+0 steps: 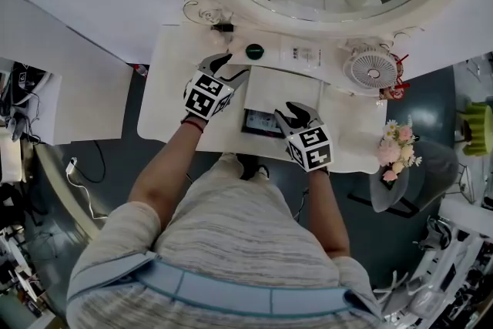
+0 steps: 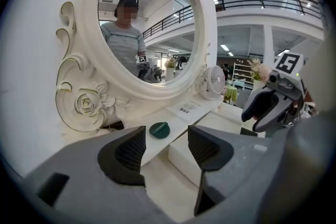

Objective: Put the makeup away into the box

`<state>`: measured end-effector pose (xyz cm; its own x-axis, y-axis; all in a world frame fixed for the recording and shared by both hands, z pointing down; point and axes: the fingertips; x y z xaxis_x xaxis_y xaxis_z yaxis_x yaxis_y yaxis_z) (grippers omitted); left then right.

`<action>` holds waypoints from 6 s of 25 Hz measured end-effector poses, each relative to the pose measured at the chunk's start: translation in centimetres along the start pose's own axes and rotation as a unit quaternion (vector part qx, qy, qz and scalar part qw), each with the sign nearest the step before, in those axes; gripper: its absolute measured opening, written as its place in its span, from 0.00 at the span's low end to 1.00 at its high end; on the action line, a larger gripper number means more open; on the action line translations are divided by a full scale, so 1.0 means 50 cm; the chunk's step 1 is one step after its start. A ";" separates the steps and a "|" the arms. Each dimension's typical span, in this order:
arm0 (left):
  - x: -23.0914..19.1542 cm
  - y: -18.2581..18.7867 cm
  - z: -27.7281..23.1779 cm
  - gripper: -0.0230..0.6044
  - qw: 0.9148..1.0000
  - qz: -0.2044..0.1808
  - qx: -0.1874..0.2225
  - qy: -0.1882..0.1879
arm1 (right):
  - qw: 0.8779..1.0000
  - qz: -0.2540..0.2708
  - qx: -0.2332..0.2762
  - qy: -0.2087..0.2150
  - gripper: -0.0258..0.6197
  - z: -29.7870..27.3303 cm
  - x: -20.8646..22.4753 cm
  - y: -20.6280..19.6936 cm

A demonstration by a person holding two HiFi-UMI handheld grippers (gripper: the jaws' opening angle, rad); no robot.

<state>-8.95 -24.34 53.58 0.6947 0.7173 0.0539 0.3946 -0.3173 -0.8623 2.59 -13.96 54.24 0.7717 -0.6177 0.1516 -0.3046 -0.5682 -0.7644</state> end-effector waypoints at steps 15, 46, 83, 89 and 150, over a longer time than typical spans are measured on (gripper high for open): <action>-0.100 -0.061 -0.110 0.44 0.982 -0.110 -0.140 0.066 | 0.999 -0.032 0.008 -0.022 0.23 0.002 0.047 -0.007; -0.104 -0.054 -0.132 0.24 0.976 -0.125 -0.161 0.080 | 0.997 -0.066 0.024 -0.039 0.23 0.028 0.084 -0.015; 0.331 -0.114 0.010 0.23 0.975 -0.089 -0.138 -0.153 | 0.992 -0.106 0.043 -0.048 0.23 0.103 0.040 -0.083; 0.341 -0.144 0.011 0.23 0.973 -0.084 -0.143 -0.159 | 0.992 -0.107 0.042 -0.046 0.23 0.102 0.035 -0.085; -0.018 -0.032 -0.191 0.35 0.973 -0.135 -0.167 -0.079 | 0.987 -0.140 0.045 -0.059 0.23 0.043 0.101 -0.049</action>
<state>-4.47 -30.38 59.70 0.4471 0.8809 0.1552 0.7421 -0.2684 -0.6142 8.43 -14.55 55.53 0.8795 -0.3733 0.2952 -0.0240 -0.6543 -0.7558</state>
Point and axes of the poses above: the fingertips, and each gripper's own axes: z backward along the fingers, x to its right, y out of its top, and after that the axes turned 6 degrees about -z, right-handed
